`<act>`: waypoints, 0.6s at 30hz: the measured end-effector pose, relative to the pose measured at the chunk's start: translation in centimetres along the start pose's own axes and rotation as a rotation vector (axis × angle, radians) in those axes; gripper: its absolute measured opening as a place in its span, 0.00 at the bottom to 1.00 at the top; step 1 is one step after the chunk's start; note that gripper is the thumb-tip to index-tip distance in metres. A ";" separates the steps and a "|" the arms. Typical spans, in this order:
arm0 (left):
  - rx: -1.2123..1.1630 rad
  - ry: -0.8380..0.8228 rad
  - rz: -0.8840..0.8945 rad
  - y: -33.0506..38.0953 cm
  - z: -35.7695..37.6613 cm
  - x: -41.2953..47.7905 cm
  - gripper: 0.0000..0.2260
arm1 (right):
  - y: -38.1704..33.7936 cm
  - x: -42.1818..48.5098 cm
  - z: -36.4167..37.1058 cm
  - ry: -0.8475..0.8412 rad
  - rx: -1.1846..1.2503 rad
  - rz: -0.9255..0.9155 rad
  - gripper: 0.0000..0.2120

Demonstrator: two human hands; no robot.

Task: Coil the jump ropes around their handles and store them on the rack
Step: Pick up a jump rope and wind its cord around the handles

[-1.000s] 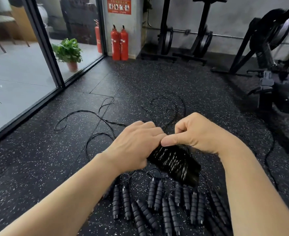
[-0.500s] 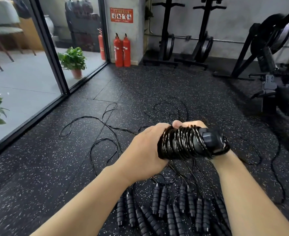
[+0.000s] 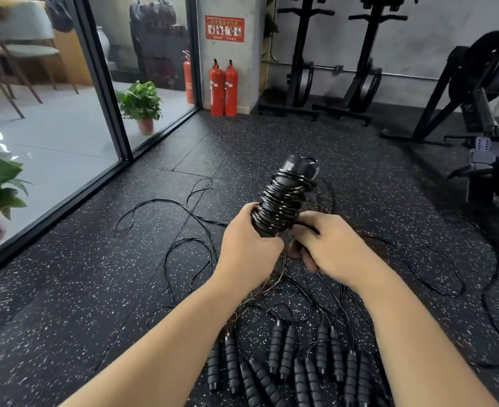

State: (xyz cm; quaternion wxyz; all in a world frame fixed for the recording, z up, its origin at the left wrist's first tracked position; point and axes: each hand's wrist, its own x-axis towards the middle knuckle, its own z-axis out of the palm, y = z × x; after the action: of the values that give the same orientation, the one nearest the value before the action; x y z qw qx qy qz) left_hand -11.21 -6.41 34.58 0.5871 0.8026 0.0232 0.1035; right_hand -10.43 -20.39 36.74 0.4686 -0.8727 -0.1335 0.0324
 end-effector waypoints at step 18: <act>-0.866 -0.230 -0.748 0.1 -1.6 1.7 0.13 | -0.5 0.5 3.3 0.557 0.112 0.041 0.35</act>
State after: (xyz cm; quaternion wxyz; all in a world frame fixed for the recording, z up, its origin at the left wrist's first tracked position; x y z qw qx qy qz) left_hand -9.85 -4.68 35.34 0.8570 0.4329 0.1968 -0.1985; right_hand -10.62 -17.33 35.38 0.5338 -0.8234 0.0200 -0.1916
